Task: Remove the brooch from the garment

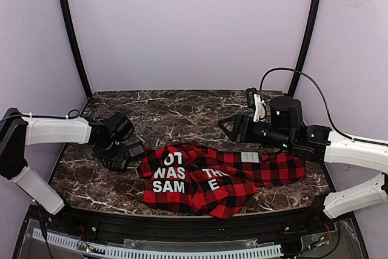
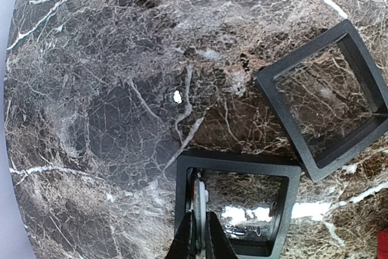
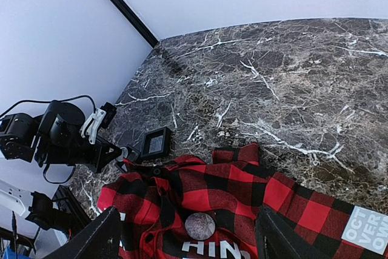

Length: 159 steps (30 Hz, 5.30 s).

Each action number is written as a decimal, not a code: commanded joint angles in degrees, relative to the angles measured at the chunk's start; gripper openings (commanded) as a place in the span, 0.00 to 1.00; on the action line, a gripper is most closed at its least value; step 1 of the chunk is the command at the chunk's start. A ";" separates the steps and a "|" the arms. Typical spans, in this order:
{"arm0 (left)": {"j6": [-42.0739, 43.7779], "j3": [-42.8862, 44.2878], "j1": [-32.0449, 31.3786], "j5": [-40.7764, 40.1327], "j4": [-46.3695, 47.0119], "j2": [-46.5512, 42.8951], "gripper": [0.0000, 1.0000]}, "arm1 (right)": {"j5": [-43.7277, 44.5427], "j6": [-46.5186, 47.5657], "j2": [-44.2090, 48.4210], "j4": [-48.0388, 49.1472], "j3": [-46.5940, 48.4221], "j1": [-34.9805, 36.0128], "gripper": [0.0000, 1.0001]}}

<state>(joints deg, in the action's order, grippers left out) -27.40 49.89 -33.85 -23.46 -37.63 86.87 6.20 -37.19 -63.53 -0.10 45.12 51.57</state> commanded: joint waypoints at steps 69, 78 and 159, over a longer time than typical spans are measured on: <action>20.48 14.97 -13.19 54.48 12.96 -0.41 0.84 | -17.86 -5.19 -20.15 0.40 -4.17 10.90 0.45; 12.70 3.06 -15.35 52.37 14.62 -6.21 0.59 | -18.62 -11.74 -17.81 0.54 -9.08 15.97 0.43; 18.06 18.96 -15.63 45.89 15.23 7.88 0.54 | -14.36 1.92 -13.29 6.53 5.85 3.34 0.00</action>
<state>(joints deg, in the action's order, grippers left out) -9.67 69.17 -48.99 23.35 -23.29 95.00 -7.18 -34.81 -78.04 3.31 50.70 55.37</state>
